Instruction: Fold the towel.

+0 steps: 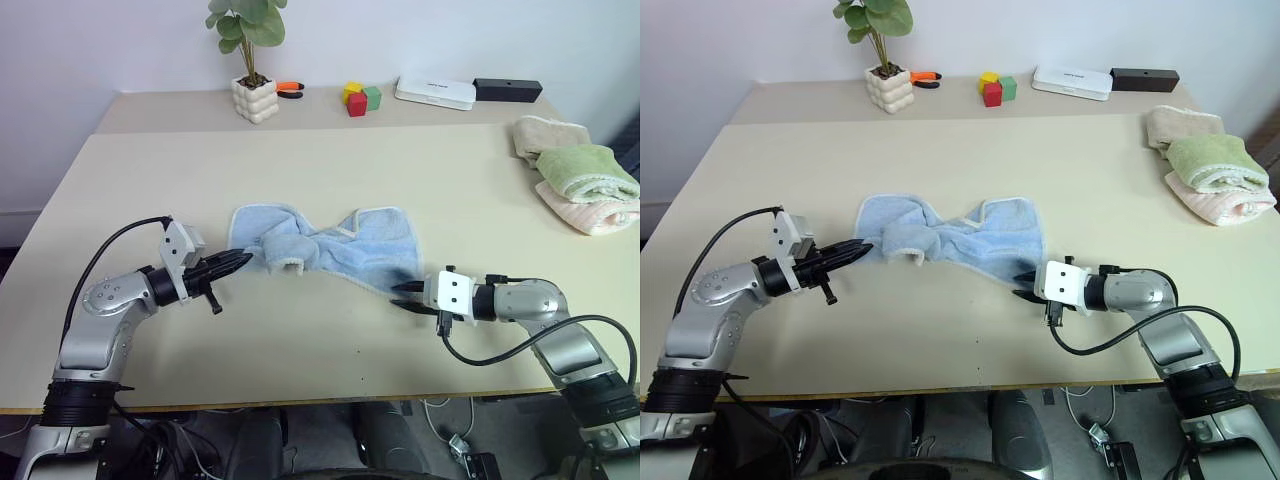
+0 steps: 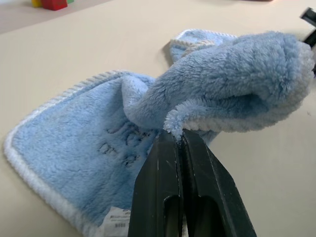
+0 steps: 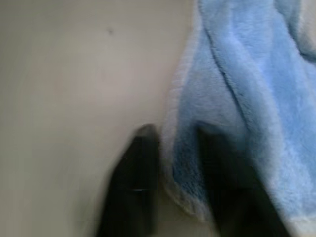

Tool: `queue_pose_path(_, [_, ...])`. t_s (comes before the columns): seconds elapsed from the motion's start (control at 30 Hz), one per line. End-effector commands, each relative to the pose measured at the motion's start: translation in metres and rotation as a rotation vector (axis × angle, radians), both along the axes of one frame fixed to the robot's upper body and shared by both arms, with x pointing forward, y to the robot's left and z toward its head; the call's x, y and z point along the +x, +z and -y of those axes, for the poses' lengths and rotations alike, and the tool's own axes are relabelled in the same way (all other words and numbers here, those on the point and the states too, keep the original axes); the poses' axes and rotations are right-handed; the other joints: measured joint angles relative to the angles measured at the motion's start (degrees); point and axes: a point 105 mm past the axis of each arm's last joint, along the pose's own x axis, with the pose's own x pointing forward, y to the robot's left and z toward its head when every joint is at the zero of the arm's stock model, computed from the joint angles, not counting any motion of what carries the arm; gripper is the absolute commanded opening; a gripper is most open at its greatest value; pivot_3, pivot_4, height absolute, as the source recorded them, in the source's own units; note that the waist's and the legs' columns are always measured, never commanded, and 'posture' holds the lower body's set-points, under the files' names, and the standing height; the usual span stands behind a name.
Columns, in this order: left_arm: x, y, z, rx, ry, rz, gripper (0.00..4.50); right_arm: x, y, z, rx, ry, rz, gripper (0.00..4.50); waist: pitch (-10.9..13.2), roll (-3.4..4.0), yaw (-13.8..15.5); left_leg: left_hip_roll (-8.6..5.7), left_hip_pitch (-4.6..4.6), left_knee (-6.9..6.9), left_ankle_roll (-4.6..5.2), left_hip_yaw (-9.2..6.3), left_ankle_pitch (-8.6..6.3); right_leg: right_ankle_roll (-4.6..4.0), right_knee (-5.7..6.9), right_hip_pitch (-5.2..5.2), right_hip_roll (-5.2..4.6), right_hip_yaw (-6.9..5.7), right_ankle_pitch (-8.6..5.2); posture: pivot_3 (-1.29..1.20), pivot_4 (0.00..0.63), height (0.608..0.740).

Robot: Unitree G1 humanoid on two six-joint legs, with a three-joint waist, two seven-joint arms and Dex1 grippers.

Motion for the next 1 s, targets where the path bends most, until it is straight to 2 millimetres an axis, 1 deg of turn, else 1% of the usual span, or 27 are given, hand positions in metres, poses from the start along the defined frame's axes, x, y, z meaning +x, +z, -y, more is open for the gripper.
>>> queue_pose_path(0.03, [-0.002, 0.012, 0.001, 0.014, -0.005, 0.054, 0.0, 0.008, -0.014, 0.018, -0.084, -0.087, -0.044, 0.07, -0.04, -0.07, -0.05, 0.0, 0.07, 0.0, 0.0, 0.0, 0.0, -0.01, 0.0, 0.05, 0.0, 0.0, 0.0, 0.0, 0.15, 0.74])
queue_pose_path(0.23, [-0.002, 0.011, -0.001, 0.024, 0.0, 0.05, 0.0, 0.01, -0.011, 0.019, -0.065, -0.115, -0.105, 0.07, -0.08, -0.21, 0.01, 0.0, 0.22, -0.01, 0.0, 0.0, 0.0, -0.05, -0.03, 0.21, -0.01, 0.0, -0.02, 0.0, 0.15, 0.74])
queue_pose_path(0.33, [-0.003, 0.011, -0.006, 0.032, 0.004, 0.038, 0.0, 0.008, 0.004, 0.016, 0.022, -0.119, -0.14, 0.07, -0.07, -0.23, 0.08, 0.0, 0.24, -0.01, 0.0, 0.0, 0.0, -0.05, -0.03, 0.23, -0.01, 0.0, -0.03, 0.0, 0.15, 0.74])
queue_pose_path(0.43, [-0.007, 0.011, -0.013, 0.06, 0.0, 0.035, 0.0, 0.001, 0.013, 0.024, 0.029, -0.115, -0.191, 0.07, -0.04, -0.19, 0.27, 0.0, 0.15, -0.02, 0.0, 0.0, 0.0, -0.04, -0.06, 0.17, -0.03, 0.0, -0.03, 0.0, 0.15, 0.74])
queue_pose_path(0.5, [-0.006, 0.012, -0.021, 0.075, 0.015, 0.038, 0.0, -0.001, 0.022, 0.029, 0.046, -0.122, -0.216, 0.07, -0.02, -0.21, 0.39, -0.01, 0.04, -0.02, 0.01, 0.0, -0.01, -0.04, -0.11, 0.1, -0.04, -0.01, -0.03, 0.0, 0.15, 0.74])
queue_pose_path(0.57, [0.0, 0.015, -0.027, 0.09, 0.039, 0.059, 0.0, 0.003, 0.033, 0.032, 0.071, -0.137, -0.207, 0.07, -0.02, -0.21, 0.33, -0.01, -0.11, 0.01, 0.01, -0.01, -0.01, -0.05, -0.11, -0.03, -0.04, -0.02, -0.02, 0.0, 0.15, 0.74])
queue_pose_path(0.6, [0.004, 0.018, -0.028, 0.089, 0.052, 0.071, 0.0, 0.008, 0.039, 0.032, 0.091, -0.148, -0.189, 0.07, -0.02, -0.21, 0.27, 0.0, -0.12, 0.01, 0.01, 0.0, -0.01, -0.05, -0.1, -0.06, -0.03, -0.02, -0.02, 0.0, 0.15, 0.74])
queue_pose_path(0.67, [0.016, 0.022, -0.028, 0.074, 0.089, 0.087, 0.0, 0.025, 0.057, 0.029, 0.169, -0.186, -0.117, 0.07, 0.02, -0.22, 0.05, 0.0, -0.17, 0.01, 0.01, -0.01, -0.01, -0.05, -0.07, -0.12, -0.02, -0.02, -0.02, 0.0, 0.15, 0.74])
queue_pose_path(0.73, [0.034, 0.03, -0.025, 0.079, 0.146, 0.173, 0.0, 0.045, 0.074, 0.024, 0.228, -0.216, -0.018, 0.07, 0.03, -0.23, -0.1, 0.0, -0.2, 0.04, 0.01, -0.01, 0.0, -0.02, -0.05, -0.18, 0.0, -0.01, 0.06, 0.0, 0.15, 0.74])
queue_pose_path(0.8, [0.058, 0.036, -0.027, 0.108, 0.245, 0.26, 0.0, 0.064, 0.089, 0.015, 0.283, -0.227, 0.082, 0.07, 0.03, -0.23, 0.02, 0.0, -0.21, 0.05, 0.0, -0.01, 0.0, 0.11, -0.04, -0.19, 0.01, -0.02, 0.14, 0.0, 0.15, 0.74])
queue_pose_path(0.87, [0.081, 0.049, -0.029, 0.113, 0.325, 0.334, 0.0, 0.088, 0.108, 0.007, 0.365, -0.269, 0.181, 0.07, 0.04, -0.24, 0.01, -0.01, -0.28, 0.05, 0.0, -0.04, 0.0, 0.14, -0.04, -0.24, 0.01, -0.05, 0.15, 0.0, 0.15, 0.74])
queue_pose_path(0.93, [0.095, 0.059, -0.031, 0.117, 0.376, 0.39, 0.0, 0.102, 0.118, 0.003, 0.404, -0.285, 0.236, 0.07, 0.05, -0.27, 0.01, -0.01, -0.41, 0.05, -0.01, -0.05, 0.01, 0.18, -0.03, -0.36, 0.01, -0.06, 0.18, 0.0, 0.15, 0.74])
queue_pose_path(0.97, [0.11, 0.079, -0.034, 0.129, 0.444, 0.459, 0.0, 0.119, 0.133, 0.001, 0.414, -0.332, 0.311, 0.07, 0.05, -0.27, 0.03, -0.02, -0.55, 0.04, -0.02, -0.05, 0.02, 0.2, -0.02, -0.53, -0.01, -0.06, 0.2, 0.0, 0.15, 0.74])
queue_pose_path(1.0, [0.12, 0.094, -0.036, 0.136, 0.49, 0.509, 0.0, 0.131, 0.144, 0.0, 0.418, -0.365, 0.366, 0.07, 0.17, -0.31, 0.04, -0.03, -0.57, 0.06, -0.03, -0.04, 0.02, 0.23, 0.04, -0.55, -0.03, -0.06, 0.22, 0.0, 0.15, 0.74])
